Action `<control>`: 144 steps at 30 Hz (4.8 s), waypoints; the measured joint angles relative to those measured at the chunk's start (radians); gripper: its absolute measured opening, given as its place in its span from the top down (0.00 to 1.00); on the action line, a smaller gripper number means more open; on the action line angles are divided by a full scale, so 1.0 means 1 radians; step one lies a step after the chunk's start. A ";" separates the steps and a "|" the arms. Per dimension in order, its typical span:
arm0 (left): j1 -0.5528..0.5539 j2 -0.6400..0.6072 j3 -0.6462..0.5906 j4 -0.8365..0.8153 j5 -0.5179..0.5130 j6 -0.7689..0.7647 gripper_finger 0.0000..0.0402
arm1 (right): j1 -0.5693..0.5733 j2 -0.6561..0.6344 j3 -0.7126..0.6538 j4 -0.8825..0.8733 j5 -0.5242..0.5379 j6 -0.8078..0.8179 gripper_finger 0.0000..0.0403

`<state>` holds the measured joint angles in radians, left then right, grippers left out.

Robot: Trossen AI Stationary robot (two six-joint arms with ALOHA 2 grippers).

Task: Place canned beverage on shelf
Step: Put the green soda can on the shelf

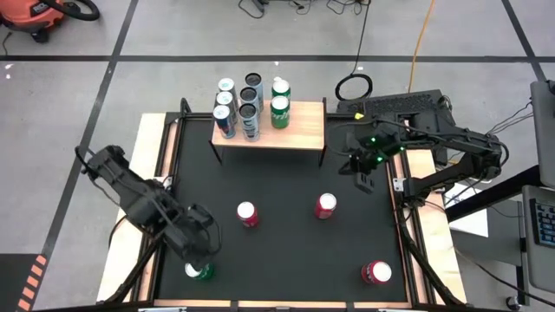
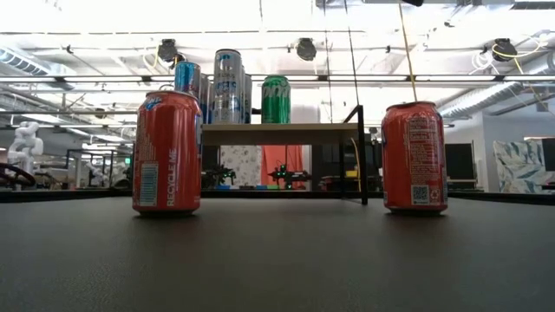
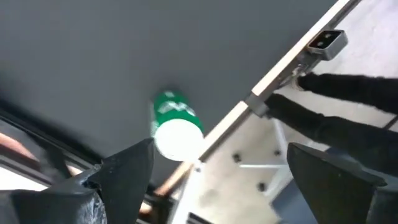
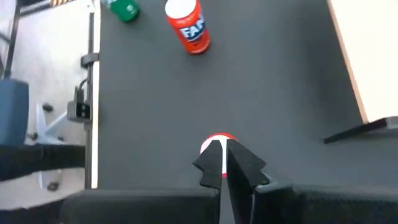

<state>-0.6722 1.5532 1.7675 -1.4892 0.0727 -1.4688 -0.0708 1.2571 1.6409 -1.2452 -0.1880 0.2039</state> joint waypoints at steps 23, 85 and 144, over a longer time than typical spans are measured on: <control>-0.177 0.004 -0.337 0.257 -0.010 -0.606 0.08 | 0.034 0.000 0.000 -0.039 -0.103 -0.089 1.00; -0.219 0.134 -0.437 0.361 -0.011 -0.565 0.22 | 0.033 0.010 0.000 0.030 0.010 -0.067 1.00; -0.159 0.132 -0.356 0.350 -0.096 -0.287 0.27 | 0.033 0.010 -0.001 0.074 0.008 -0.060 1.00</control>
<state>-0.8314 1.6855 1.4117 -1.1393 -0.0228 -1.7554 -0.0376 1.2667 1.6402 -1.1708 -0.1802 0.1444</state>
